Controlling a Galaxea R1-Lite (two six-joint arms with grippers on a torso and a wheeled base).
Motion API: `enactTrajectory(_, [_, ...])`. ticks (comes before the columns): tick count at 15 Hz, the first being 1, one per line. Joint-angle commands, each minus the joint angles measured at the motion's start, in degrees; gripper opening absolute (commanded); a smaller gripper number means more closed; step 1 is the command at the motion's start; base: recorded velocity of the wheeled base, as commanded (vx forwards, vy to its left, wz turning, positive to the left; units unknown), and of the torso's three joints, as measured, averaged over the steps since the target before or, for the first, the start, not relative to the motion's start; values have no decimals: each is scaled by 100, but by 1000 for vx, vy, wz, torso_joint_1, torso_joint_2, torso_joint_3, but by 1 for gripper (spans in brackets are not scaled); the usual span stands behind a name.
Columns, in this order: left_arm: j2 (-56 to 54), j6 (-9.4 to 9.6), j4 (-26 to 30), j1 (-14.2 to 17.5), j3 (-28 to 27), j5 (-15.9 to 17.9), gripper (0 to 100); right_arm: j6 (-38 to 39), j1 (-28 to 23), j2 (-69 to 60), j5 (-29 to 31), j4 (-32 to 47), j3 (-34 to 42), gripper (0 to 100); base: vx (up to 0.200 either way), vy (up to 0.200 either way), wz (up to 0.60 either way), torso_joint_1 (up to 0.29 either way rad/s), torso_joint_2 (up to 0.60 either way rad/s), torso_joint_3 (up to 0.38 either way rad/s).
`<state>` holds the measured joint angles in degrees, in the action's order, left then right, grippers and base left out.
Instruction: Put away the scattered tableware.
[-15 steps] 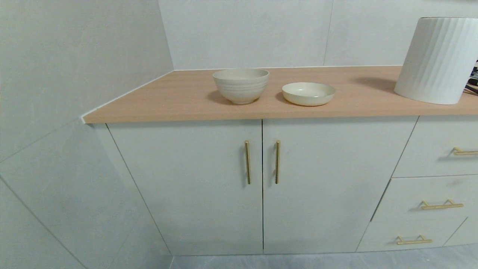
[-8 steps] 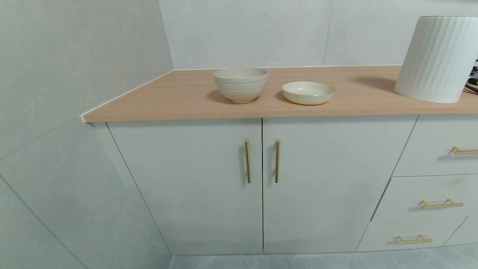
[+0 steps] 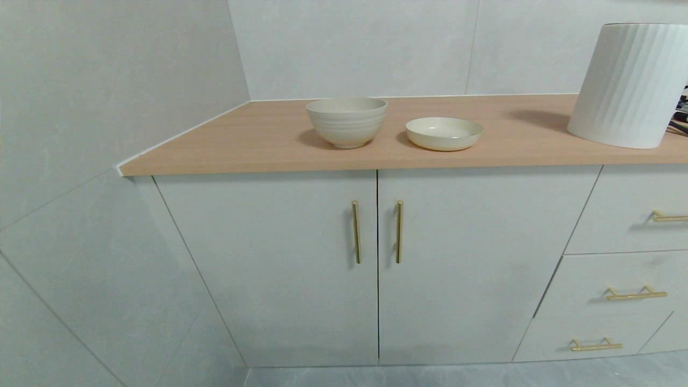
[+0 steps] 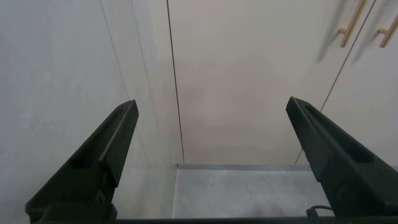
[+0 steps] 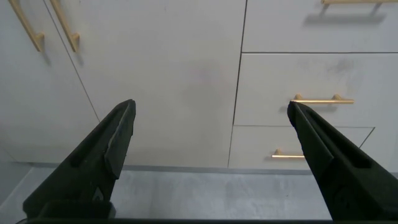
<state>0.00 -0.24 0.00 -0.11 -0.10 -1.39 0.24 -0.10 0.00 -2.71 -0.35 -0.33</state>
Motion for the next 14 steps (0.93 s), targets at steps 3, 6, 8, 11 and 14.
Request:
enactTrajectory(3, [0,-2,0,2,1,-2,100,512,19,176,-599,62,-617,100,0,0,0,0,0,0])
enactTrajectory(6, [0,-2,0,2,1,-2,100,477,36,1477,-1601,88,-1154,100,0,0,0,0,0,0])
enactTrajectory(8, [0,-2,0,2,1,-2,100,433,36,2610,-2357,79,-1734,100,0,0,0,0,0,0])
enactTrajectory(11, [0,-2,0,2,1,-2,100,468,449,4307,-2911,27,-2648,100,0,0,0,0,0,0])
enactTrajectory(14, [0,-11,0,11,1,-2,100,468,1530,5704,-2718,-307,-3237,100,0,0,0,0,0,0])
